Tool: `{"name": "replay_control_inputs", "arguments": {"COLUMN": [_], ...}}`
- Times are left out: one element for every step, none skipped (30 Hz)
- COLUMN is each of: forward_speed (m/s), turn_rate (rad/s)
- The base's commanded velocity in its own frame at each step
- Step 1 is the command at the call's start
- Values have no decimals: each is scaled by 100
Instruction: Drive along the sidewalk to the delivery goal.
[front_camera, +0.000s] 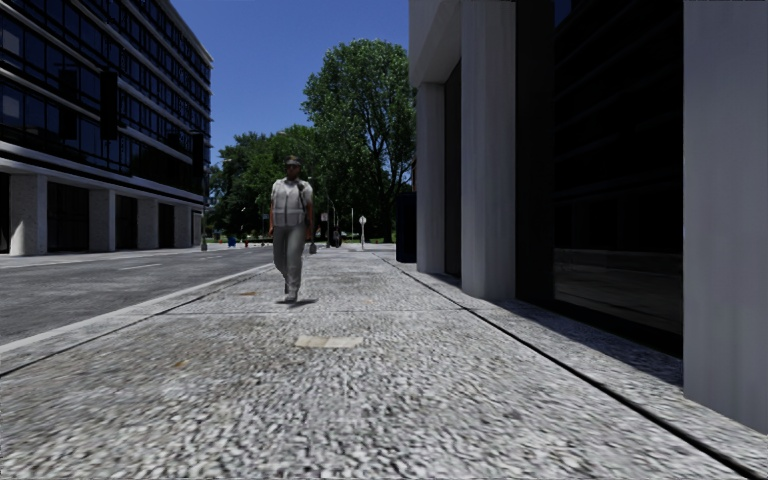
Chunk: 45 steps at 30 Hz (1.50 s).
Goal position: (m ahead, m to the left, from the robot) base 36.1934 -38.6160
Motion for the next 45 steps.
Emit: {"name": "replay_control_inputs", "arguments": {"forward_speed": [200, 200, 200, 200, 200, 200, 200, 200, 200, 200, 200, 200, 200, 200, 200, 200, 200, 200, 200, 200, 200, 200, 200, 200, 200, 200, 200, 200, 200, 200, 200, 200, 200, 200, 200, 200, 200, 200, 200, 200, 200, 200, 200, 200, 200], "turn_rate": [0, 0, 0, 0, 0, 0, 0, 0, 0, 0, 0, 0, 0, 0, 0, 0, 0, 0, 0, 0, 0, 0, 0, 0, 0, 0, 0, 0, 0, 0, 0, 7, 24, 24, 34, 37, 38, 38, 38, 39, 39, 39, 39, 39, 39]}}
